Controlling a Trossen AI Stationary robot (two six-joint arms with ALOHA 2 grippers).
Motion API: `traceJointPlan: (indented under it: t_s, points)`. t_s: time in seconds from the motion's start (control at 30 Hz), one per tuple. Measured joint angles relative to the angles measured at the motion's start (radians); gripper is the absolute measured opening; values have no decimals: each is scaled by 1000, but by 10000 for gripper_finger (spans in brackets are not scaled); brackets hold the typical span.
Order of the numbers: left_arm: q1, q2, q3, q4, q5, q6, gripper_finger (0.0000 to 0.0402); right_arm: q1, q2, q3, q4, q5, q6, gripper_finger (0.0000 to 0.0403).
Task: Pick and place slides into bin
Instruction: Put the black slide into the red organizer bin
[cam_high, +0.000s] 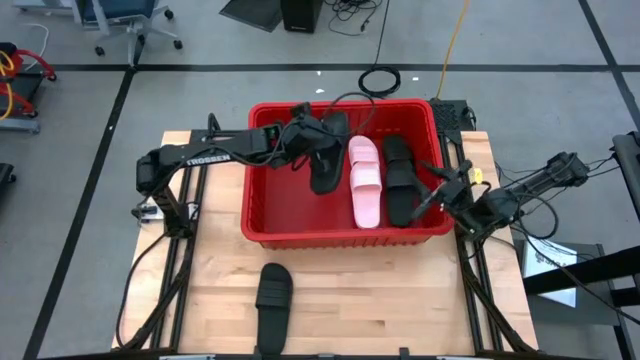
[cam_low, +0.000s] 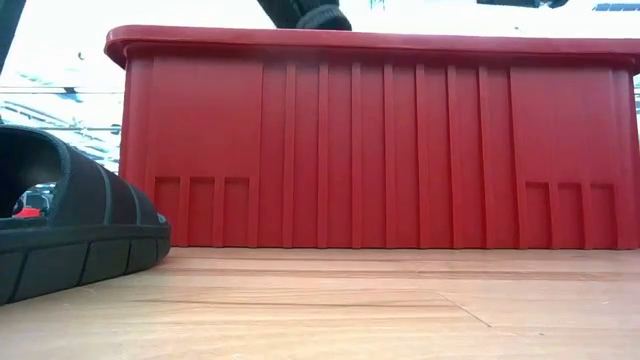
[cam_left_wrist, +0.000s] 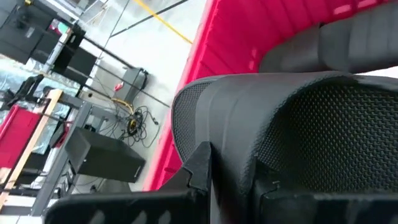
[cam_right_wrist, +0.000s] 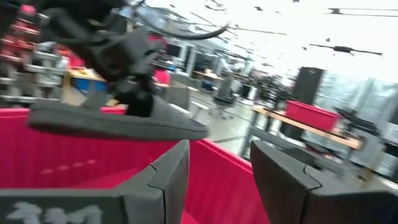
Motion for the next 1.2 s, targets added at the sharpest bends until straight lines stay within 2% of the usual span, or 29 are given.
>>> traceJointPlan:
  t_s: [0.2,0.43,0.67,0.8,0.87,0.97,1.2]
  points:
    - [22,0,-73,60,-55,2,37,-2,-52,0,0,134,-73,160]
    - [35,5,-115,45,-59,-41,37,-5,-59,0,-1,131,-105,160]
    - [37,116,-115,60,-72,-10,37,-42,-59,0,-1,131,-127,160]
    - [53,169,-117,59,-233,24,37,-67,-59,0,-1,132,-139,160]
    - [64,171,-117,63,-213,-2,37,-76,-60,0,0,132,-142,160]
    - [78,176,-115,76,-113,-44,37,-88,-59,0,0,132,-154,160]
    - [79,236,-115,127,-104,-9,37,-98,-59,0,-1,131,-154,160]
